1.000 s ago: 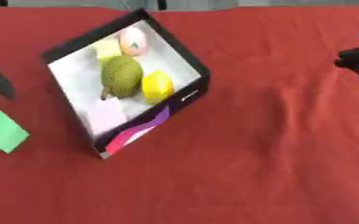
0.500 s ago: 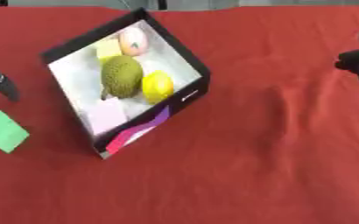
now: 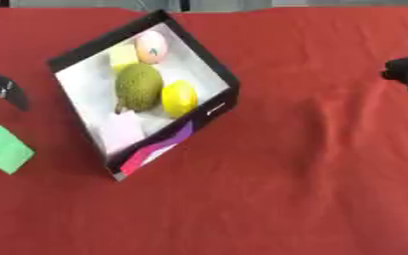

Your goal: Pick up objects on the table and place them in the box.

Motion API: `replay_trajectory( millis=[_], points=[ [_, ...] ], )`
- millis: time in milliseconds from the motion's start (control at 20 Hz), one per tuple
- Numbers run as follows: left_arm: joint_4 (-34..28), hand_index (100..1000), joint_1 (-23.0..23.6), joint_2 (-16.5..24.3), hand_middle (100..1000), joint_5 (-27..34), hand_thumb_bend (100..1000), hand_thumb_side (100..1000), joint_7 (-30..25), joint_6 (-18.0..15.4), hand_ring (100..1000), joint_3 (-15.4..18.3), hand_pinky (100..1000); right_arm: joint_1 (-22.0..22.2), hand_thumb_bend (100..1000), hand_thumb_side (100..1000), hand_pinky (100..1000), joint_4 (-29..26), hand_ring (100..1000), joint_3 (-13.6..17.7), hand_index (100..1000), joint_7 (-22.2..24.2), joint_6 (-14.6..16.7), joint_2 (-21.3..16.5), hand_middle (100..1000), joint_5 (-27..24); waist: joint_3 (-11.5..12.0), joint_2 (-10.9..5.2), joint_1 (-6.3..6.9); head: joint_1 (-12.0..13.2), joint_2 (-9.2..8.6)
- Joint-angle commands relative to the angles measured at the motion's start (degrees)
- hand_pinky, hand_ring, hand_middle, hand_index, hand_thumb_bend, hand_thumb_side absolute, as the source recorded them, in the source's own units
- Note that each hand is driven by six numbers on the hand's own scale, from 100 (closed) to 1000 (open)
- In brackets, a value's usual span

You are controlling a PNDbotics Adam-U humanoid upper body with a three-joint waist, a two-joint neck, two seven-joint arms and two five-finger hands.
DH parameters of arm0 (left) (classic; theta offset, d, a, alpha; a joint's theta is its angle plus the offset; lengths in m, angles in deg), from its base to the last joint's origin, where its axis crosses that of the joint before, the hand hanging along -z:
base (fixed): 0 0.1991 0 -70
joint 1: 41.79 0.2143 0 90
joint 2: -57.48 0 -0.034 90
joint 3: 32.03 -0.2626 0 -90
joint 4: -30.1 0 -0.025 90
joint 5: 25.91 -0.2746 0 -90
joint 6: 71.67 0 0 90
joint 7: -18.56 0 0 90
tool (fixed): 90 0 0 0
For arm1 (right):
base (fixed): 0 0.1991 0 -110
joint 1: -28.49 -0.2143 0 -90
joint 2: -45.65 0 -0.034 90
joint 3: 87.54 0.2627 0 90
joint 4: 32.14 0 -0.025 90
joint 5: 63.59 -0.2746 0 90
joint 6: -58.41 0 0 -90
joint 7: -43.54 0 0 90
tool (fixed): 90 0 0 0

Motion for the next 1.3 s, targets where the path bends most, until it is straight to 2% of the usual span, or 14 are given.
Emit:
replay_trajectory(
  millis=[50, 450, 800, 1300],
  points=[
    [0.88, 804, -0.72, 0.34, 745, -0.61, 533, 100, -9.32, -9.84, 808, -0.3, 798, -0.06, 100, 567, 952, -1.12, 798, 0.25, 947, -0.12, -0.11, -0.8, 738, 0.52, -0.24, -0.81, -0.03, 0.09, -0.57],
    [-2.84, 801, 0.33, 3.09, 735, 4.88, 471, 100, -10.15, -9.32, 800, 0.93, 795, -0.04, 100, 564, 952, -1.12, 798, 0.1, 947, -0.03, -0.06, -1.14, 738, 0.61, -0.17, -0.9, 0.22, 0.09, -0.55],
    [-6.04, 798, 1.56, 5.81, 735, 9.58, 476, 100, -12.79, -7.9, 801, 1.71, 797, 0.12, 100, 563, 953, -1.12, 798, 0.06, 947, -0.05, 0.01, -1.29, 738, 0.83, -0.17, -0.96, 0.37, 0.11, -0.48],
    [-5.73, 819, 2.57, 6.46, 753, 6.29, 616, 100, -18.37, -6.2, 816, 1.05, 805, 0.24, 100, 562, 954, -1.12, 799, 0.08, 947, 0.05, -0.03, -1.14, 738, 0.97, -0.18, -0.97, 0.42, 0.36, -0.39]
  ],
)
